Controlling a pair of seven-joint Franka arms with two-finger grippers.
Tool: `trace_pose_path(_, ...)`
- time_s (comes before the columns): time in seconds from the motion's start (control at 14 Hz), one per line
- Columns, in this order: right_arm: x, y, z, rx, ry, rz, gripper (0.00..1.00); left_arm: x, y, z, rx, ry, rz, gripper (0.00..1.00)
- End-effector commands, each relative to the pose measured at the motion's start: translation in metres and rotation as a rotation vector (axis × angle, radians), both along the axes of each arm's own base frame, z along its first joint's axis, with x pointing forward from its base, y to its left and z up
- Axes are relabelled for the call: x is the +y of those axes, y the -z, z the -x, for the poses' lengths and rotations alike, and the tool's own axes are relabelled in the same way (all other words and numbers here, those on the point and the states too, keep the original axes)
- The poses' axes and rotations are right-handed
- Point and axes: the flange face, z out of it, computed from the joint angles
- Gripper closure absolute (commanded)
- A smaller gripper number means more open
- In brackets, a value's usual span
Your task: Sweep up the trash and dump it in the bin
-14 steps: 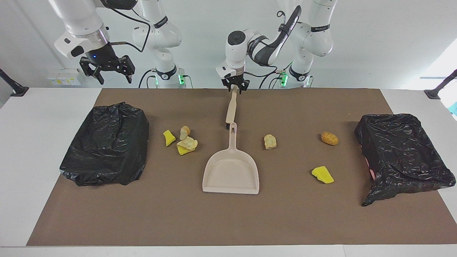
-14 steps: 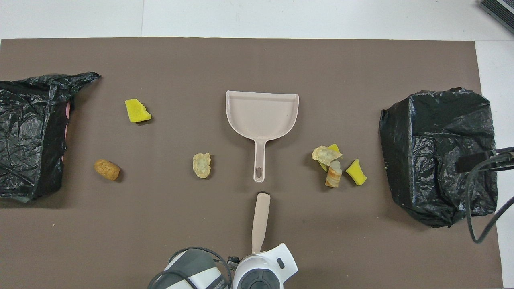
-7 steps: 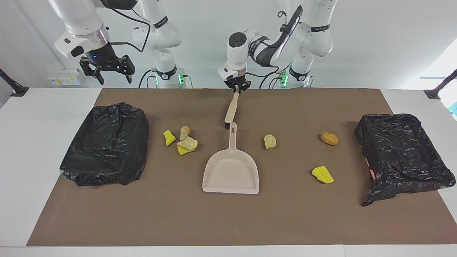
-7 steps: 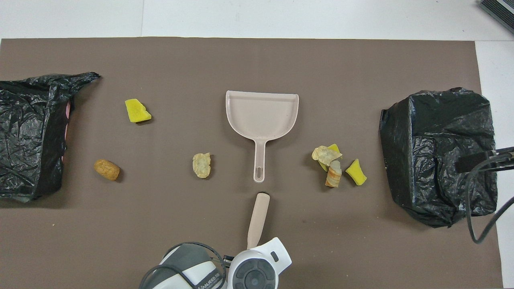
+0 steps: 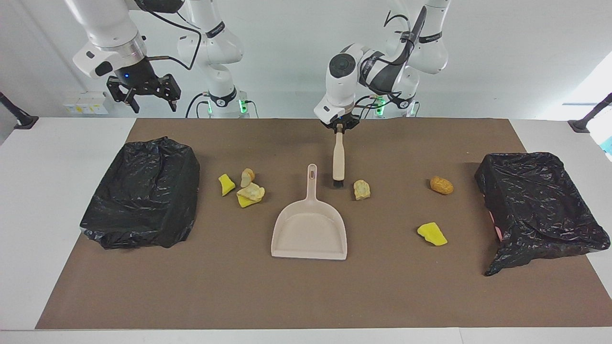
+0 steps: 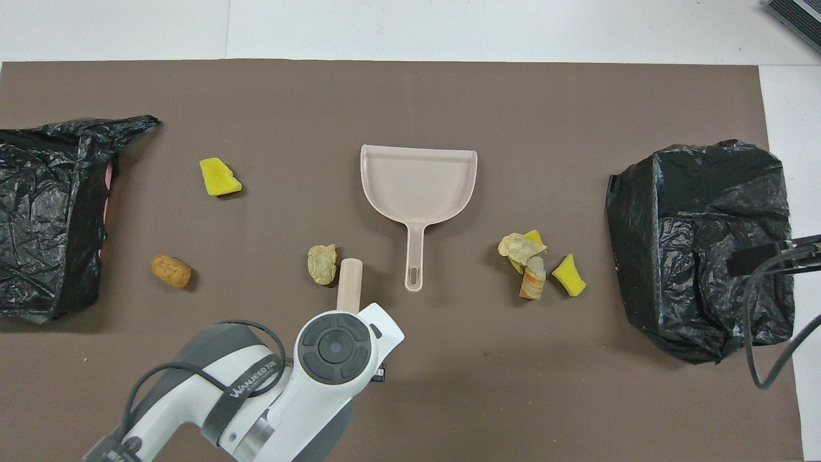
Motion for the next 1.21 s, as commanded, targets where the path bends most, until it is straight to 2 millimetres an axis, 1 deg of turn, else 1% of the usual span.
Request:
trace_pose_path(0.0, 0.005, -0.001, 0.008, 0.003, 0.003, -0.017, 0.0, 0.024, -0.018, -0.023, -0.029, -0.033, -0.025, 1.0)
trace_pose_path(0.07, 0.011, -0.001, 0.007, 0.002, 0.02, -0.016, 0.0, 0.033, -0.02, -0.032, -0.04, -0.045, -0.031, 1.0)
trace_pose_path(0.14, 0.019, 0.001, 0.006, 0.005, 0.038, -0.016, 0.0, 0.042, -0.029, -0.044, -0.058, -0.055, -0.028, 1.0)
trace_pose_path(0.29, 0.054, 0.014, -0.005, -0.035, 0.06, -0.053, 0.0, 0.075, -0.048, -0.076, -0.083, -0.141, -0.016, 1.0)
trace_pose_path(0.43, 0.088, 0.034, -0.017, -0.069, 0.061, -0.076, 0.0, 0.107, -0.05, -0.094, -0.089, -0.185, -0.064, 1.0)
trace_pose_path(0.57, 0.12, 0.046, -0.028, -0.099, 0.049, -0.087, 0.0, 0.154, -0.045, -0.113, -0.072, -0.275, -0.101, 1.0)
trace_pose_path(0.64, 0.133, 0.057, -0.035, -0.098, 0.039, -0.09, 0.0, 0.183, -0.042, -0.12, -0.071, -0.313, -0.136, 1.0)
trace_pose_path(0.71, 0.149, 0.074, -0.044, -0.096, 0.045, -0.096, 0.0, 0.211, -0.041, -0.126, -0.062, -0.355, -0.17, 1.0)
trace_pose_path(0.78, 0.174, 0.088, -0.052, -0.113, 0.056, -0.106, 0.0, 0.235, -0.04, -0.13, -0.055, -0.394, -0.189, 1.0)
trace_pose_path(0.86, 0.202, 0.105, -0.059, -0.121, 0.077, -0.11, 0.0, 0.251, -0.037, -0.126, -0.039, -0.41, -0.224, 1.0)
trace_pose_path(0.93, 0.23, 0.127, -0.063, -0.116, 0.105, -0.108, 0.0, 0.27, -0.035, -0.12, -0.027, -0.421, -0.266, 1.0)
trace_pose_path(1.0, 0.258, 0.147, -0.067, -0.12, 0.146, -0.111, 0.0, 0.284, -0.026, -0.103, -0.011, -0.42, -0.281, 1.0)
trace_pose_path(1.07, 0.28, 0.163, -0.069, -0.126, 0.2, -0.116, 0.0, 0.288, -0.017, -0.088, -0.02, -0.386, -0.273, 1.0)
trace_pose_path(1.14, 0.294, 0.168, -0.072, -0.13, 0.243, -0.122, 0.0, 0.289, -0.003, -0.079, -0.026, -0.372, -0.263, 1.0)
